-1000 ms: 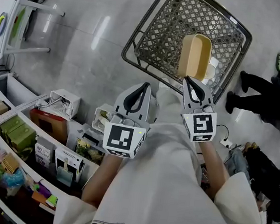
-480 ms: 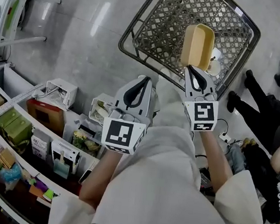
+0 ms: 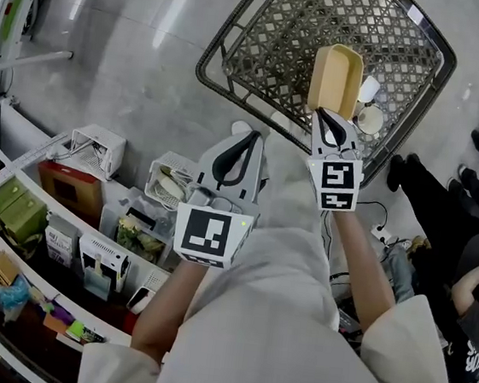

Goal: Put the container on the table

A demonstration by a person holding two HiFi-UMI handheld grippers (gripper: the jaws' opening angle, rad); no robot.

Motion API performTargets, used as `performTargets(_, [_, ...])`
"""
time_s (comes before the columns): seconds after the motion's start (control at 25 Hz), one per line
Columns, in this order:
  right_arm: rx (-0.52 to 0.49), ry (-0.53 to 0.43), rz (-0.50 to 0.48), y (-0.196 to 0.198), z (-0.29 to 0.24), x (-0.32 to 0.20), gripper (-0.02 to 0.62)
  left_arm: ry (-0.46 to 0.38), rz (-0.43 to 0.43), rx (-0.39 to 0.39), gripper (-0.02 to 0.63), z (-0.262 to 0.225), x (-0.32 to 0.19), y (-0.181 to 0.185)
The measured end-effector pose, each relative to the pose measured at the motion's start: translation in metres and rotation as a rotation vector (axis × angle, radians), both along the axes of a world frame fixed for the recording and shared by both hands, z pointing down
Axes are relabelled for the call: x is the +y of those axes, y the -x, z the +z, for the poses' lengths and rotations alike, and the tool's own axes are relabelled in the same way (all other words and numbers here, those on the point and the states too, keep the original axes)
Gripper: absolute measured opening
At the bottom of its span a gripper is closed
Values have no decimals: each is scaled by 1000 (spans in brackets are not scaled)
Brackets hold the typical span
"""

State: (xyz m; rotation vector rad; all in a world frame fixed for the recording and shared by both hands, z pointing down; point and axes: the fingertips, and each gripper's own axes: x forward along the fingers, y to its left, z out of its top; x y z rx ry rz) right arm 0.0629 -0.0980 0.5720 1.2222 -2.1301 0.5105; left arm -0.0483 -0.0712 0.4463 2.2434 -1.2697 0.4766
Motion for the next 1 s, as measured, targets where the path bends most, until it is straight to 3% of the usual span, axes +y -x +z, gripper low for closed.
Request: performTargets(1.0, [30,239,-21,2,108,9,26,70,-8,-19,24,42,5,4])
